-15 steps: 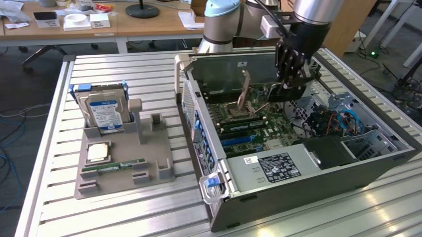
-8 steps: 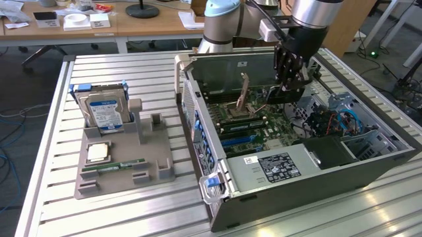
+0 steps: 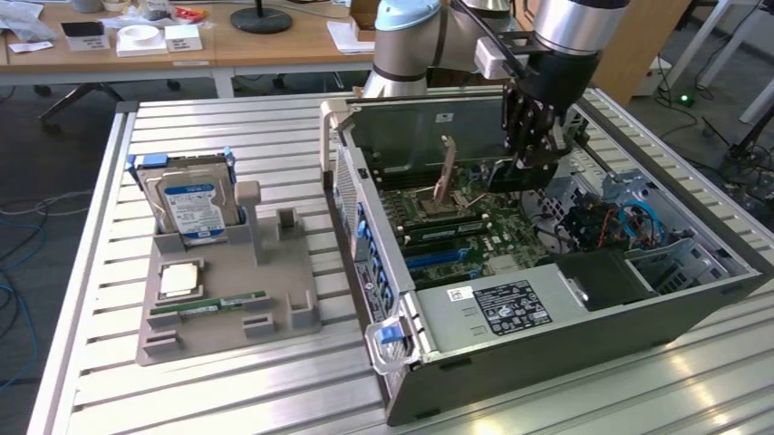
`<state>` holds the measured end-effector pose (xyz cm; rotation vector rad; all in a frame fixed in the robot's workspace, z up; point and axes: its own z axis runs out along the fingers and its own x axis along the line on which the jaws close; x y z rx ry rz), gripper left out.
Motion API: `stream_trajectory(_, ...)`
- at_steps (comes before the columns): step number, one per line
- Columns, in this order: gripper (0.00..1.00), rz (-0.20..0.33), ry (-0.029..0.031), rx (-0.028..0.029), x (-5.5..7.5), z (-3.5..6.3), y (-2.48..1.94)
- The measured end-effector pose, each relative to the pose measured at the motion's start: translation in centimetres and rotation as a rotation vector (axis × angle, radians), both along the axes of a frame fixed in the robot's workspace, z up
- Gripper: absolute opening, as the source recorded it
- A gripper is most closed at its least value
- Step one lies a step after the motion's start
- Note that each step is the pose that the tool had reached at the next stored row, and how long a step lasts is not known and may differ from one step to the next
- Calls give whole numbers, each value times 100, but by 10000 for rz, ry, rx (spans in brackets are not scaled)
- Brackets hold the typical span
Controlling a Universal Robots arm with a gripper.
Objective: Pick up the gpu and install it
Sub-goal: 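Insert the gpu into the slot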
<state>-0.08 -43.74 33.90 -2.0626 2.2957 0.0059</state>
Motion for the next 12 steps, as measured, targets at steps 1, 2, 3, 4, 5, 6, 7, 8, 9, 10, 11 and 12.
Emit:
stream_trajectory(1,27,0,0,0,0,-10,0)
stream_trajectory(2,27,0,0,0,0,-19,0)
stream_trajectory(3,27,0,0,0,0,-27,0)
stream_trajectory(4,27,0,0,0,0,-34,0)
stream_trajectory(5,27,0,0,-1,0,-38,0)
stream_trajectory(6,27,0,1,-2,0,-38,0)
stream_trajectory(7,27,0,0,-2,0,-38,0)
stream_trajectory(8,27,0,0,-2,0,-38,0)
stream_trajectory(9,27,0,0,-1,0,-38,0)
stream_trajectory(10,27,0,0,-1,0,-38,0)
stream_trajectory(11,27,0,0,0,0,-38,0)
stream_trajectory(12,27,0,0,-1,0,-38,0)
